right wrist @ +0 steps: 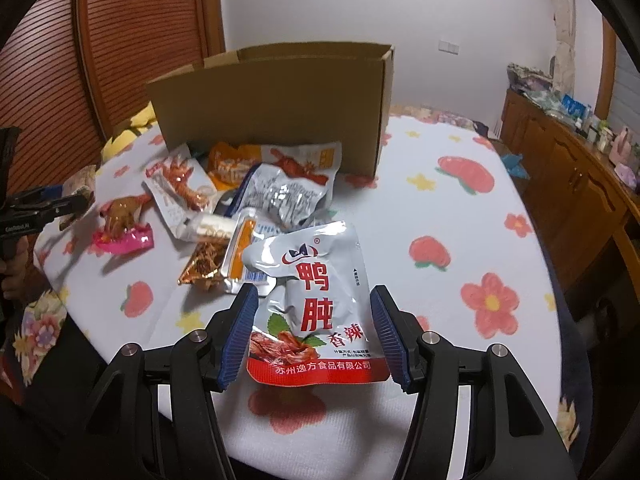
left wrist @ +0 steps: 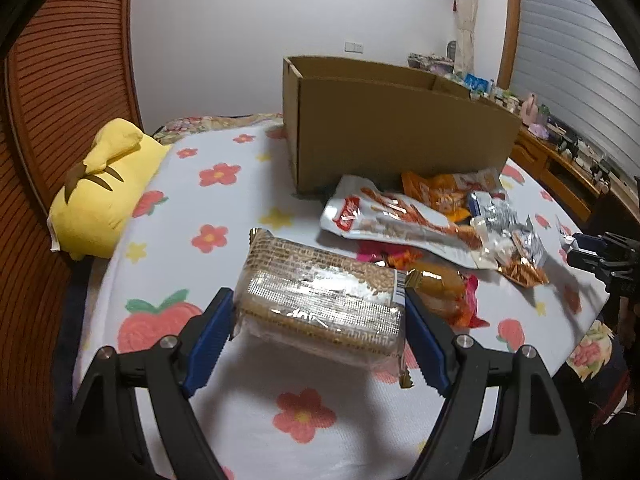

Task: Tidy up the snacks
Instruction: 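Close the left tool on the wafer cake while the right tool grips the white pouch, then carry both packets over the box and open both tools to drop them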

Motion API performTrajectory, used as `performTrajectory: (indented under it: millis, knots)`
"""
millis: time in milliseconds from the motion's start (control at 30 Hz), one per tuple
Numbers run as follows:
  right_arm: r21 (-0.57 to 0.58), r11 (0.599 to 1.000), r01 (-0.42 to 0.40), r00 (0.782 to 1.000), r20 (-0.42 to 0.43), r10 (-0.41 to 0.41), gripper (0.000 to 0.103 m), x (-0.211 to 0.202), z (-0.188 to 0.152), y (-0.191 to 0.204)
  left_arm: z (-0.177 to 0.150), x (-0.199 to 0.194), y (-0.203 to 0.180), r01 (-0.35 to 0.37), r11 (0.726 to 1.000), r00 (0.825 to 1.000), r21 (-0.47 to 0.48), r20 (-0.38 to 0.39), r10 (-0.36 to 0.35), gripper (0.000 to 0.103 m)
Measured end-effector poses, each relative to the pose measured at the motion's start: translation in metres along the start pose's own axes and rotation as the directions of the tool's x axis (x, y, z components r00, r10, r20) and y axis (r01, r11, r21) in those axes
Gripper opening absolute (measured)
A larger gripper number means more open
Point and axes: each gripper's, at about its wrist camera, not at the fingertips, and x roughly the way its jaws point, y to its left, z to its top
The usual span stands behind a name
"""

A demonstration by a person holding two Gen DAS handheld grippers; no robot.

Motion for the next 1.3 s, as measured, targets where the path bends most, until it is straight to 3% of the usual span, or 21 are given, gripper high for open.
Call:
performTrajectory:
  millis: [900, 1300]
  knots:
    - [-0.051, 0.998, -0.027, 0.996, 0.089, 0.032, 0.06, -0.024, 0.043, 0.018, 0.056, -0.032, -0.05, 0.053, 0.995, 0.99, 0.083, 0.13, -0.064, 0.082]
    - [-0.095, 0.994, -0.045, 0.989, 0.137, 0.057, 0.06, -0.016, 0.09, 0.026, 0.099, -0.02, -0.069, 0.071, 0.987, 0.983, 0.144, 0.159, -0.094, 0.082]
